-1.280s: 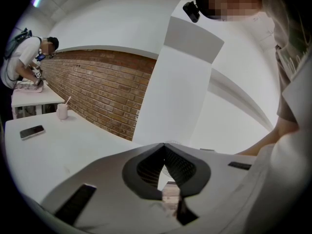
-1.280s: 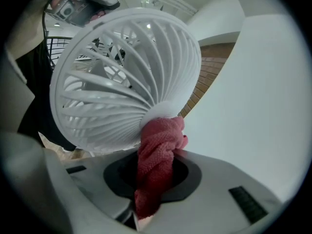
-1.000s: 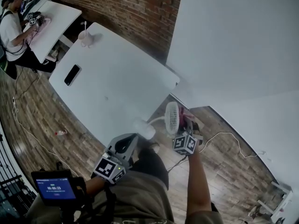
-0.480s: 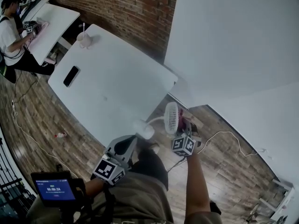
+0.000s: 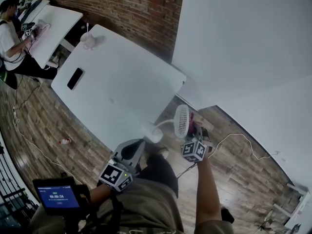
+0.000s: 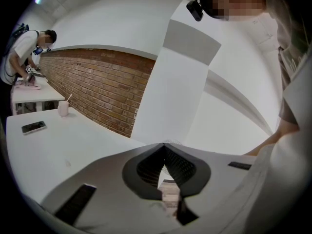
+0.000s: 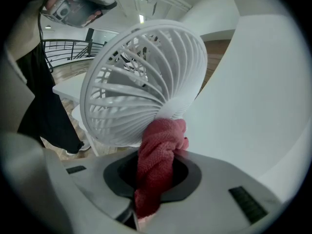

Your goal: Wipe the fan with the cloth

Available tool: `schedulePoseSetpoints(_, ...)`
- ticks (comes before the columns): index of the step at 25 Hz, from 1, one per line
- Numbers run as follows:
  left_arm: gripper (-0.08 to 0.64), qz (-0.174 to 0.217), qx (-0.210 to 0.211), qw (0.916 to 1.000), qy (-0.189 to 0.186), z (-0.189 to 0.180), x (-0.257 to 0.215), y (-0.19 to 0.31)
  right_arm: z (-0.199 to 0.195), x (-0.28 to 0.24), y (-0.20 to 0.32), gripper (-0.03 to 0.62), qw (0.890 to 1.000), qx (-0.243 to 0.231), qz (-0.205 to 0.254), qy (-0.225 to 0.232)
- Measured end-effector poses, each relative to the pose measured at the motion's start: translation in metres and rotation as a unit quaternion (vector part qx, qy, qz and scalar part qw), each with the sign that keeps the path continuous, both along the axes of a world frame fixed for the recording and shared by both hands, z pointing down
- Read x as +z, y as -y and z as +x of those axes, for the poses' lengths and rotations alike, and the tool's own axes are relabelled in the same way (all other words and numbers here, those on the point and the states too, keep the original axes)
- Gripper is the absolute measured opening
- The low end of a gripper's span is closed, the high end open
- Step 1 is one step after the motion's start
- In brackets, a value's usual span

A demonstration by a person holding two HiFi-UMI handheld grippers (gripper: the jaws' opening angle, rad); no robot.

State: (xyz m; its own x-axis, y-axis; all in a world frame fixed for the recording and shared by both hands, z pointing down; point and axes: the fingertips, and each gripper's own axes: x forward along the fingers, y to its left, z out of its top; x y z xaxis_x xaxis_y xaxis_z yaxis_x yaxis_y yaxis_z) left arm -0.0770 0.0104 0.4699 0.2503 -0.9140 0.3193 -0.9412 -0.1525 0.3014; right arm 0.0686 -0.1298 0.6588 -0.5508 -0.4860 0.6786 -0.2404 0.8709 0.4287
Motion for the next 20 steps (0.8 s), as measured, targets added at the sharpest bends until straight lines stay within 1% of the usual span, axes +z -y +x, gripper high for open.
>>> schedulePoseSetpoints(4, 0.020, 0.001, 0.003, 1.0000, -0.001, 0.002, -0.001, -0.008, 0.004, -0.001, -0.008, 0.089, 1.000, 0.015, -0.009, 0.011)
schedulePoseSetpoints(9, 0.020, 0.001, 0.007, 1.0000, -0.003, 0.010, -0.006, -0.026, 0.009, -0.013, -0.023, 0.089, 0.999, 0.024, -0.008, 0.020)
schedulePoseSetpoints(20, 0.020, -0.008, 0.018, 0.9998, -0.005, 0.022, -0.002, -0.031, 0.017, -0.012, -0.032, 0.089, 0.999, 0.039, -0.009, 0.028)
